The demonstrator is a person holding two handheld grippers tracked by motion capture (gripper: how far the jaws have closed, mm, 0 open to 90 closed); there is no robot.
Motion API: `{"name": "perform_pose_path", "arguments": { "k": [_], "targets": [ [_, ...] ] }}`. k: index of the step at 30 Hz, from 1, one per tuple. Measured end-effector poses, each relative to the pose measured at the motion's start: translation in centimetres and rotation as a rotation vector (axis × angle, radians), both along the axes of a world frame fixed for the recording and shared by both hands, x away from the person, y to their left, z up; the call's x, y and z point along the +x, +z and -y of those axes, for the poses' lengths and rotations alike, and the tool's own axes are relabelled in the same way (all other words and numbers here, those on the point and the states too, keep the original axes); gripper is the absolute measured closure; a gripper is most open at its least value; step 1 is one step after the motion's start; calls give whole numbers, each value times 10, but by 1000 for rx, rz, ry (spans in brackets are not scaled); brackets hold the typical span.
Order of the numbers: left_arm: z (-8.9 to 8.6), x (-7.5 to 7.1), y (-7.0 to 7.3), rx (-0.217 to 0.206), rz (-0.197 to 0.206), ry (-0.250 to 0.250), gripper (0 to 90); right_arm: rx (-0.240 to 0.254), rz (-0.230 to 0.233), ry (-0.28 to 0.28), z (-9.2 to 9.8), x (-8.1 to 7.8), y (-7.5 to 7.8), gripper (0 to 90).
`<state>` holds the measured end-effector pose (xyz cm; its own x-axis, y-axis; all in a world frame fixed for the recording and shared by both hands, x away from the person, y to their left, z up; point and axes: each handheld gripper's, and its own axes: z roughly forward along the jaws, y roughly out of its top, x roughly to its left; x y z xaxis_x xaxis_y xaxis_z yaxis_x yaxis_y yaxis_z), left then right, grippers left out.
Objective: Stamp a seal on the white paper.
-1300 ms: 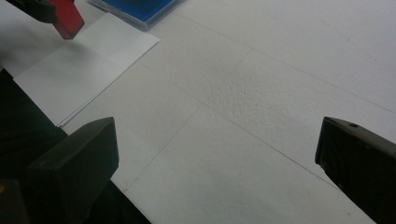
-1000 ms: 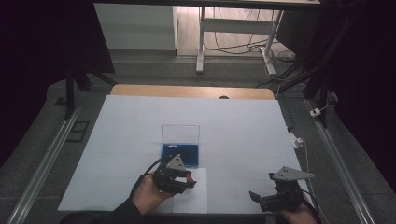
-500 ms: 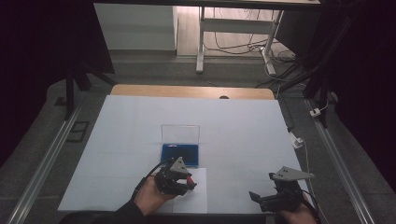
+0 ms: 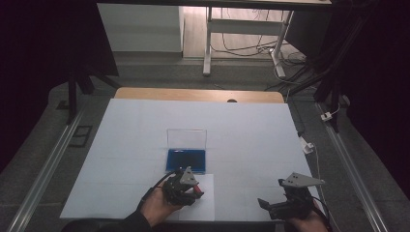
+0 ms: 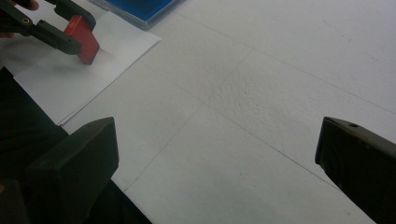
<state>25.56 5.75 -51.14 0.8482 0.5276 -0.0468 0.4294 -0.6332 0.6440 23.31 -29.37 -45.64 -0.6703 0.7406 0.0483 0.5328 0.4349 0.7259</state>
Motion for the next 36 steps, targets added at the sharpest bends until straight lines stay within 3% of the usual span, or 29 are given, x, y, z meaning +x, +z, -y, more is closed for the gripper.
{"name": "perform_pose_path", "arguments": {
  "k": [5,9,16,22,26,36],
  "targets": [
    [-1,-2,-3,-16,5,11,583,1,0,0,0,0,0,0],
    [1,-5,-3,-5,18,22,585,1,-2,1,-1,0,0,0],
    [-3,1,-4,-33,-17,9,586,-1,-1,0,0,0,0,0],
    [0,-4,-3,-8,14,16,587,0,-3,0,-1,0,0,0],
    [-3,1,-4,-27,-14,2,587,-2,-1,-1,-1,0,0,0],
    [0,0,-1,-2,-3,11,583,-5,-2,-3,-1,0,0,0]
  ]
}}
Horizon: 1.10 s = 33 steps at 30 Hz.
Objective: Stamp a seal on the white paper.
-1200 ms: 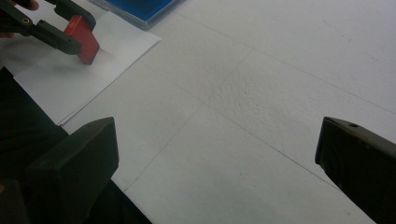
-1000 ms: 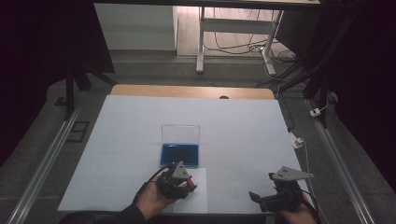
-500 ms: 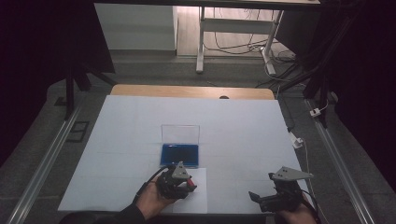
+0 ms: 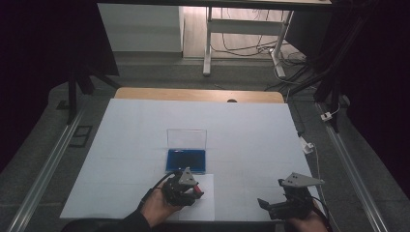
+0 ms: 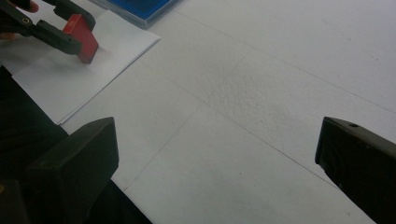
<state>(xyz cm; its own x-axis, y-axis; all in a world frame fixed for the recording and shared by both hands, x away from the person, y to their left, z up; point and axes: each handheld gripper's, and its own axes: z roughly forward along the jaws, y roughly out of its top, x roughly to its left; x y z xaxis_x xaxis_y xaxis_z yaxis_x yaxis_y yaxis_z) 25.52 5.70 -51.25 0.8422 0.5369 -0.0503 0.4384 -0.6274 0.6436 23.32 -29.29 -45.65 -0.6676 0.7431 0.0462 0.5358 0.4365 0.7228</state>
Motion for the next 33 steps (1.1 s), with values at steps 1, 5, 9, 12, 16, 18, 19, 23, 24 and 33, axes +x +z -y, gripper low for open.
{"name": "perform_pose_path", "arguments": {
  "k": [1,5,9,12,16,18,19,23,24,33],
  "targets": [
    [1,0,1,4,-1,4,582,1,-1,0,0,0,0,0],
    [1,-1,1,5,2,7,581,0,-1,1,0,0,0,0],
    [1,-1,2,12,1,2,580,0,-1,1,0,0,0,0],
    [2,0,3,15,-3,-12,579,-1,-1,0,0,0,0,0],
    [1,0,7,7,6,-19,579,-5,1,1,0,0,0,0],
    [0,1,9,-2,4,-21,579,-6,2,1,0,0,0,0],
    [-1,2,10,-8,3,-22,579,-6,2,1,0,0,0,0],
    [-5,4,15,-32,-1,-19,579,-5,1,2,0,0,0,0],
    [-6,5,16,-39,-3,-19,579,-5,0,3,0,0,0,0],
    [-11,8,21,-63,2,-1,579,-6,1,4,0,0,0,0]
  ]
}}
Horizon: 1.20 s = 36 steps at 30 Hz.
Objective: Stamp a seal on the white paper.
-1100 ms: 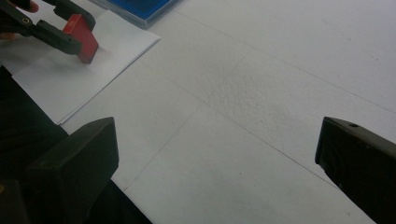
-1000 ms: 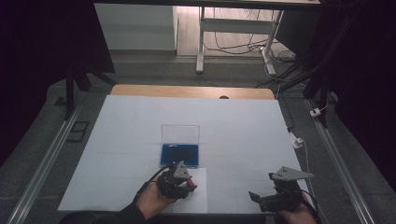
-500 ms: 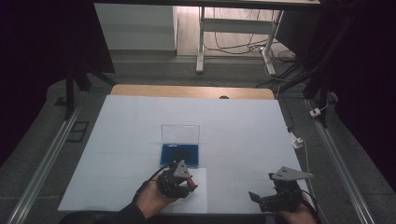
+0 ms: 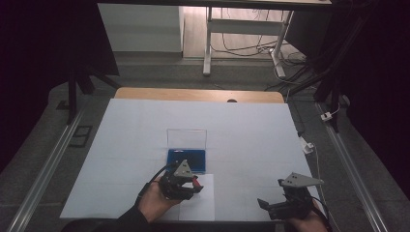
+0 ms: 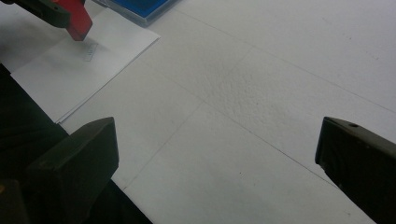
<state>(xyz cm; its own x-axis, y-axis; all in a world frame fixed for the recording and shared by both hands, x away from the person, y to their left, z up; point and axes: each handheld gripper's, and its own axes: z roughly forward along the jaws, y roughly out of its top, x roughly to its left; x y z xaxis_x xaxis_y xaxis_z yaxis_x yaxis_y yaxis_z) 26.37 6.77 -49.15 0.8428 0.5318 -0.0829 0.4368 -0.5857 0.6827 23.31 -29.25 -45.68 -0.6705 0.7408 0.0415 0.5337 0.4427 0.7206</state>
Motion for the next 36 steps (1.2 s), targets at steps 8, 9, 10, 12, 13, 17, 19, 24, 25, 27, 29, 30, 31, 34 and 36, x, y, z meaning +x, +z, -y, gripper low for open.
{"name": "perform_pose_path", "arguments": {
  "k": [8,9,10,12,13,17,19,24,25,27,29,30,31,34,36],
  "targets": [
    [-4,3,3,-5,4,13,579,-1,0,2,0,0,0,0],
    [-5,3,3,-6,5,17,579,-1,1,2,0,0,0,0],
    [-6,4,4,-8,6,18,579,-1,1,2,0,0,0,0],
    [-8,5,5,-11,8,25,579,0,1,2,0,0,0,0],
    [-9,6,5,-10,9,28,579,0,1,2,0,0,0,0],
    [-12,8,7,-13,10,39,579,0,1,2,0,0,0,0],
    [-14,9,8,-13,11,44,579,0,1,1,0,0,0,0],
    [-18,12,9,-15,9,53,579,1,1,0,0,0,0,0],
    [-19,13,10,-14,7,56,579,2,1,-1,0,0,0,0],
    [-21,15,11,-12,2,62,579,6,-2,-2,1,0,0,0],
    [-23,17,11,-17,-7,66,579,5,-1,-1,1,0,0,0],
    [-24,18,12,-21,-11,70,579,6,-1,-1,1,0,0,0],
    [-26,19,12,-24,-16,70,579,6,-2,-2,1,0,0,0],
    [-28,20,14,-25,-15,77,579,7,-2,-2,1,0,0,0],
    [-30,21,15,-27,-11,82,579,8,-3,-3,1,0,0,0]
  ]
}}
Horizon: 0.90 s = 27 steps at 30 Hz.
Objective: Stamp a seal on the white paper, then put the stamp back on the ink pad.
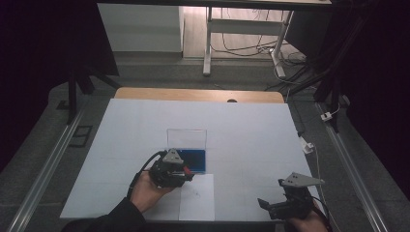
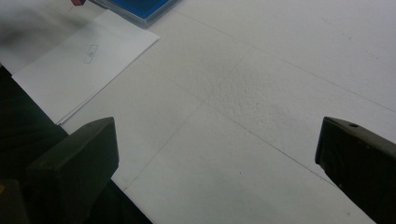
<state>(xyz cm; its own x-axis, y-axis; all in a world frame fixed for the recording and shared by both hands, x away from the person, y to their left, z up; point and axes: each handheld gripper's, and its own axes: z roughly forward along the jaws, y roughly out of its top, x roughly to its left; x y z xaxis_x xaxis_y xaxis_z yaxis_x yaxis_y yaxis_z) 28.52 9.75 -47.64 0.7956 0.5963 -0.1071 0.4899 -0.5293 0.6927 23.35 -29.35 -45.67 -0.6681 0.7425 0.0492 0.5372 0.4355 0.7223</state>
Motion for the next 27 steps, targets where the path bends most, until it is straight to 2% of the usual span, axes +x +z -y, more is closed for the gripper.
{"name": "perform_pose_path", "arguments": {
  "k": [15,27],
  "targets": [
    [-19,11,9,-23,7,48,579,-4,-3,1,0,0,0,0],
    [-25,22,10,-32,6,77,579,-10,-6,-1,-1,1,0,0]
  ]
}}
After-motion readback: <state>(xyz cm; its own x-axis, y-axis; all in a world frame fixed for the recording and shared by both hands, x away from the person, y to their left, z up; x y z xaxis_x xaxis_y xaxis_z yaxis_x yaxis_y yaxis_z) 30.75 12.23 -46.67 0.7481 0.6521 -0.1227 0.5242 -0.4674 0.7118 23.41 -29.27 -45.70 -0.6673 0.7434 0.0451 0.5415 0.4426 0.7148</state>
